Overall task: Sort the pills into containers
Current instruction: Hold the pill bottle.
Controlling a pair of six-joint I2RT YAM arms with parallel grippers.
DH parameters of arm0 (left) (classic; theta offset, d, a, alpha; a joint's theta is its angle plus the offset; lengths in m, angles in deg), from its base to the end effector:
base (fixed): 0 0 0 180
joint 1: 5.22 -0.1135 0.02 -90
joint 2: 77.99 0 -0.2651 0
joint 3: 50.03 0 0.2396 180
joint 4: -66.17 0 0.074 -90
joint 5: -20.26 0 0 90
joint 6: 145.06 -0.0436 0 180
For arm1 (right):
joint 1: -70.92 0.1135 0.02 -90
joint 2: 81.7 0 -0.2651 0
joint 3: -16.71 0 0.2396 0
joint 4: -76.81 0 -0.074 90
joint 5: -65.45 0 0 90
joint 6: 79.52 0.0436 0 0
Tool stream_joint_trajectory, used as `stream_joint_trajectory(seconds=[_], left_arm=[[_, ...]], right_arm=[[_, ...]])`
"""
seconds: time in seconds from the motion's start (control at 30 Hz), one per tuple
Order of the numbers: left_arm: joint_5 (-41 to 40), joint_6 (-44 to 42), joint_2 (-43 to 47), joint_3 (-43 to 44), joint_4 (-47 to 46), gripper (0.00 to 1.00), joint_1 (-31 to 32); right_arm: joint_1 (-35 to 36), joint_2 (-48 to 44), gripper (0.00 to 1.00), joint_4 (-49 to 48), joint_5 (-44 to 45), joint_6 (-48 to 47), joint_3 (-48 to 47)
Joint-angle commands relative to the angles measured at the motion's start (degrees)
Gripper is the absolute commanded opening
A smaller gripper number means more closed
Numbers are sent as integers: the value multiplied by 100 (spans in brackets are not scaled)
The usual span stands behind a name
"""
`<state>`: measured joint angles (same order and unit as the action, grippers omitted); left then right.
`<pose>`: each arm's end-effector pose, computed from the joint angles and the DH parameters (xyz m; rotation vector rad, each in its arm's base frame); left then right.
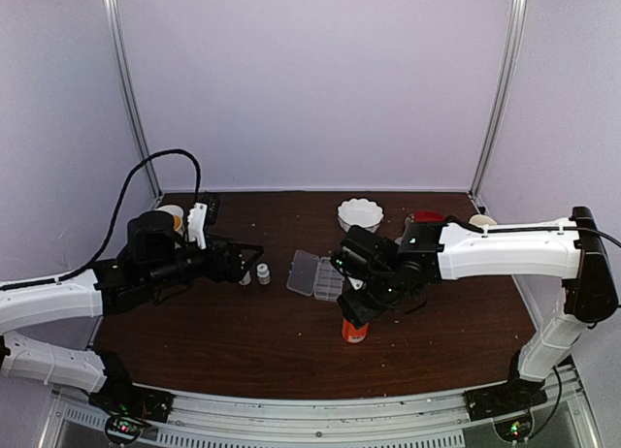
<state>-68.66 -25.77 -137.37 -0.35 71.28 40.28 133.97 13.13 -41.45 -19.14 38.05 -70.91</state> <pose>0.1640 -0.1681 0.2712 0.2864 1.9116 -0.9183 0.1497 0.2853 0.2380 -0.8309 2.6780 0.2772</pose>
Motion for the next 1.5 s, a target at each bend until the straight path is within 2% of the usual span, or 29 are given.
stream_joint_trajectory(seconds=[0.0, 0.17, 0.3, 0.37, 0.53, 0.63, 0.7, 0.83, 0.9, 1.03, 1.17, 1.33, 1.47], left_arm=[[-633, 55, 109, -141, -210, 98, 25], [-584, 78, 71, -505, -921, 97, 27], [-898, 187, 17, -452, -678, 98, 37], [-921, 182, 51, -543, -791, 98, 46], [-732, 74, 56, -609, -905, 98, 56], [-236, -127, -165, -694, -1327, 98, 56], [-110, -47, -410, -819, -1684, 98, 43], [718, 88, -922, -879, -2134, 98, -52], [1032, 72, -1085, -994, -2683, 98, -15], [1065, -233, -1416, -832, -2866, 98, 227], [750, -916, -1802, -586, -2948, 97, 805], [622, -1381, -2207, -743, -3993, 97, 1229], [639, -1783, -2332, -797, -4333, 97, 1450]], right_arm=[[44, -56, 59, 131, 44, 44, 6], [46, -40, 58, 87, -25, 55, -9], [41, 26, 68, 123, -23, 52, -103], [41, 48, 69, 120, -30, 34, -110], [49, 92, 54, 181, 10, 9, -210], [43, 48, 50, 147, 40, -6, -211], [41, 11, 48, 132, 101, 6, -211], [36, -185, 48, -31, 61, 54, -168], [27, -294, 47, -126, 1, 85, -123], [21, -382, 46, -159, -167, 108, -112], [10, -494, 45, -218, -234, 117, -59], [4, -685, 45, -221, -282, 114, -105], [-9, -987, 44, -426, -497, 87, -35]])
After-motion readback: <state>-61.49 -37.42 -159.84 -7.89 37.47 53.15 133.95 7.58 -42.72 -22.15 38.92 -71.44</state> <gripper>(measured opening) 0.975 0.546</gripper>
